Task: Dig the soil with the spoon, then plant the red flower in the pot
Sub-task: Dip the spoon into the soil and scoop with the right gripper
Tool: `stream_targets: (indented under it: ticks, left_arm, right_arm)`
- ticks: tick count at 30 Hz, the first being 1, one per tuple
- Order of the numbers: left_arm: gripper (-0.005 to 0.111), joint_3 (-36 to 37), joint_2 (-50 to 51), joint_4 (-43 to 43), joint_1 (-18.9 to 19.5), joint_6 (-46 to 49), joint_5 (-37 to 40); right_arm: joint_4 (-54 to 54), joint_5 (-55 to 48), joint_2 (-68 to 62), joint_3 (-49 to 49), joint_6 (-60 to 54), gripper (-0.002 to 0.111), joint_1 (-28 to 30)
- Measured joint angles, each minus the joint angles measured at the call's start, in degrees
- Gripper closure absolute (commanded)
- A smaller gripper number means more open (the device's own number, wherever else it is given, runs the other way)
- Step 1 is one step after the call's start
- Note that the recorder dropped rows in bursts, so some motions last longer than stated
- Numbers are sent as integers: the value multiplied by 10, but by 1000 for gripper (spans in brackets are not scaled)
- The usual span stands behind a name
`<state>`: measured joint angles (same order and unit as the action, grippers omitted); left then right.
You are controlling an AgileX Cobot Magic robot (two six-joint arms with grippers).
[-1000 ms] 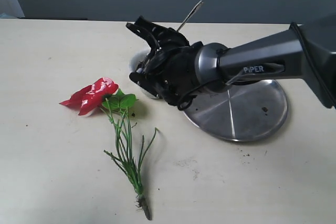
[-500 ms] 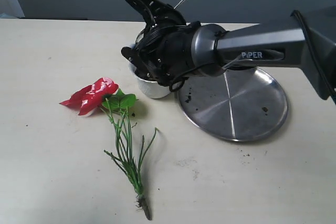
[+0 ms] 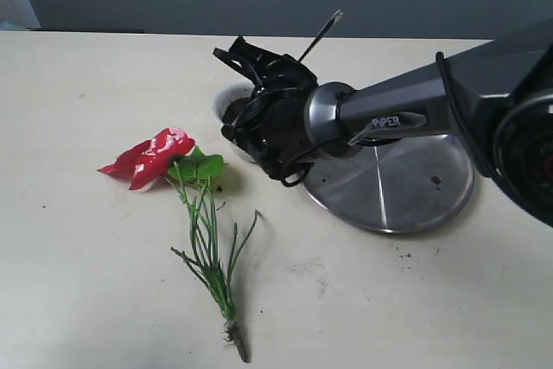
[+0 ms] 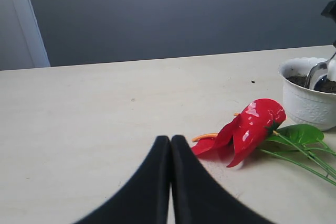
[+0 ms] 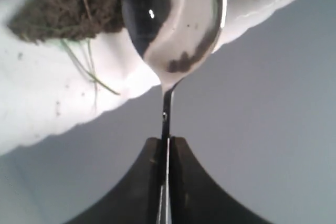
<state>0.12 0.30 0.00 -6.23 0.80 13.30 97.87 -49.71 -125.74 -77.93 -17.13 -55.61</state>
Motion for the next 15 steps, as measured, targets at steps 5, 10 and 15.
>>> stream_targets:
  ticks: [5, 10, 15]
  left_arm:
    - [106, 0, 0, 0, 0, 0, 0]
    - [106, 0, 0, 0, 0, 0, 0]
    - [106, 0, 0, 0, 0, 0, 0]
  right_arm:
    - [7, -13, 13, -13, 91, 109, 0]
    - [13, 4, 50, -37, 150, 109, 0]
    - [9, 11, 58, -39, 105, 109, 2]
